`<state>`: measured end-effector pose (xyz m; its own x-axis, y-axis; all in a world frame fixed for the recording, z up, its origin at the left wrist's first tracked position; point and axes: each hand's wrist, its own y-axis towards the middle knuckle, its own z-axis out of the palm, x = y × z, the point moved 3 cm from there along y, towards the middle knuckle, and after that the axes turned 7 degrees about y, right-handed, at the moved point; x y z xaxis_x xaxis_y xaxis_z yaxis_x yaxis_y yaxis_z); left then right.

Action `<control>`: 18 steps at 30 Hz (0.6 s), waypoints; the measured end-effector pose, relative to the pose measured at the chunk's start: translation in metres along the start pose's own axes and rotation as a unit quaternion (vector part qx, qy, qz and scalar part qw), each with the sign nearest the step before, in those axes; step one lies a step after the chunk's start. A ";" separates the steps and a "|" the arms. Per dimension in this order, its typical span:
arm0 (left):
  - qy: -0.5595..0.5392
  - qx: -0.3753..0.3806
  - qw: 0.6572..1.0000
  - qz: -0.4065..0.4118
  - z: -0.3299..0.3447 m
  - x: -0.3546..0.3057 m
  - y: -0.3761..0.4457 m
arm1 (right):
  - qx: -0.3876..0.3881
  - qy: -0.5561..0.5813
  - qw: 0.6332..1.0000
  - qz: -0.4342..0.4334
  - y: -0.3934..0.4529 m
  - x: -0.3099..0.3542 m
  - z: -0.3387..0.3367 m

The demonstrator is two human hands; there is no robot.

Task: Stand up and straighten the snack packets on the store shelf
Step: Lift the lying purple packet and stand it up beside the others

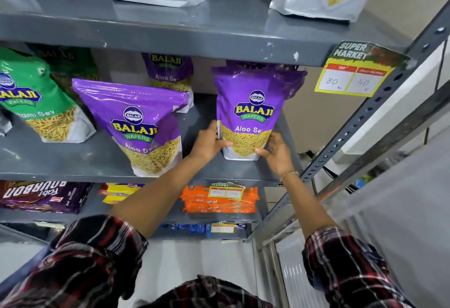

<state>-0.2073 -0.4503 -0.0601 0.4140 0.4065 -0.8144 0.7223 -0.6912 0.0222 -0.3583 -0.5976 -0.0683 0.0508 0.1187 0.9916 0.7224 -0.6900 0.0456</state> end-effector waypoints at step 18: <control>-0.001 0.011 1.000 0.029 0.006 0.000 -0.064 | -0.007 -0.018 1.000 -0.019 -0.062 -0.002 -0.009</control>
<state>-0.2565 -0.4098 -0.0652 0.4540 0.3639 -0.8133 0.6851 -0.7262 0.0576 -0.4096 -0.5615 -0.0716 0.0482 0.1696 0.9843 0.7144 -0.6946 0.0847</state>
